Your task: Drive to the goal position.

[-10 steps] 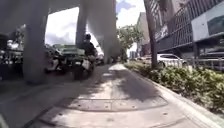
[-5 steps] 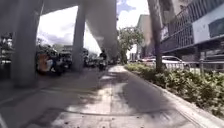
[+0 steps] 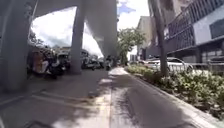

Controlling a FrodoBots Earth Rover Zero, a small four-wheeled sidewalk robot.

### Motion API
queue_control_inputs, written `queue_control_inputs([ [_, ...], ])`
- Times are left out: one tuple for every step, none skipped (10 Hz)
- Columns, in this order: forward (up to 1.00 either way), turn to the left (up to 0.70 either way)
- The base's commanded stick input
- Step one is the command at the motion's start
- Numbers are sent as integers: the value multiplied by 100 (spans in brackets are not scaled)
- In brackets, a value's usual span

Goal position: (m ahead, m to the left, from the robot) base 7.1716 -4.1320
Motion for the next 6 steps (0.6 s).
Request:
queue_control_inputs([
  [70,0],
  [70,0],
  [70,0],
  [70,0],
  [70,0],
  [70,0],
])
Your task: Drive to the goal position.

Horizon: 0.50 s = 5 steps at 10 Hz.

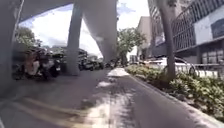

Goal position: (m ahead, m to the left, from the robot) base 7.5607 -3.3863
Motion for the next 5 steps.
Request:
queue_control_inputs([
  [70,0],
  [70,0],
  [70,0],
  [70,0],
  [70,0],
])
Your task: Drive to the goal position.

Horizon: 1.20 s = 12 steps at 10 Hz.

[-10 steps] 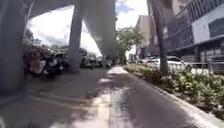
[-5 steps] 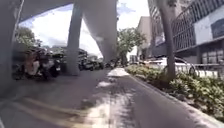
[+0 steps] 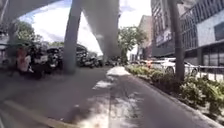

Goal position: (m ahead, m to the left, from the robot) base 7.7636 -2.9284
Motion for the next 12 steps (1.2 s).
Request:
queue_control_inputs([
  [70,0],
  [70,0],
  [70,0],
  [70,0],
  [70,0],
  [70,0],
  [70,0],
  [70,0],
  [70,0],
  [70,0],
  [70,0],
  [70,0],
])
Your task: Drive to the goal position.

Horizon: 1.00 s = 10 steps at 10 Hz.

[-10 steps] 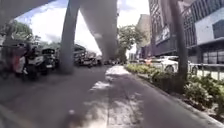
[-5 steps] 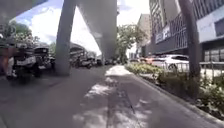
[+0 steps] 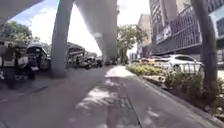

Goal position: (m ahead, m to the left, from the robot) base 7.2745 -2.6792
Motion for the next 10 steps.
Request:
queue_control_inputs([
  [70,0],
  [70,0],
  [70,0],
  [70,0],
  [70,0],
  [70,0],
  [70,0],
  [70,0],
  [70,0],
  [70,0],
])
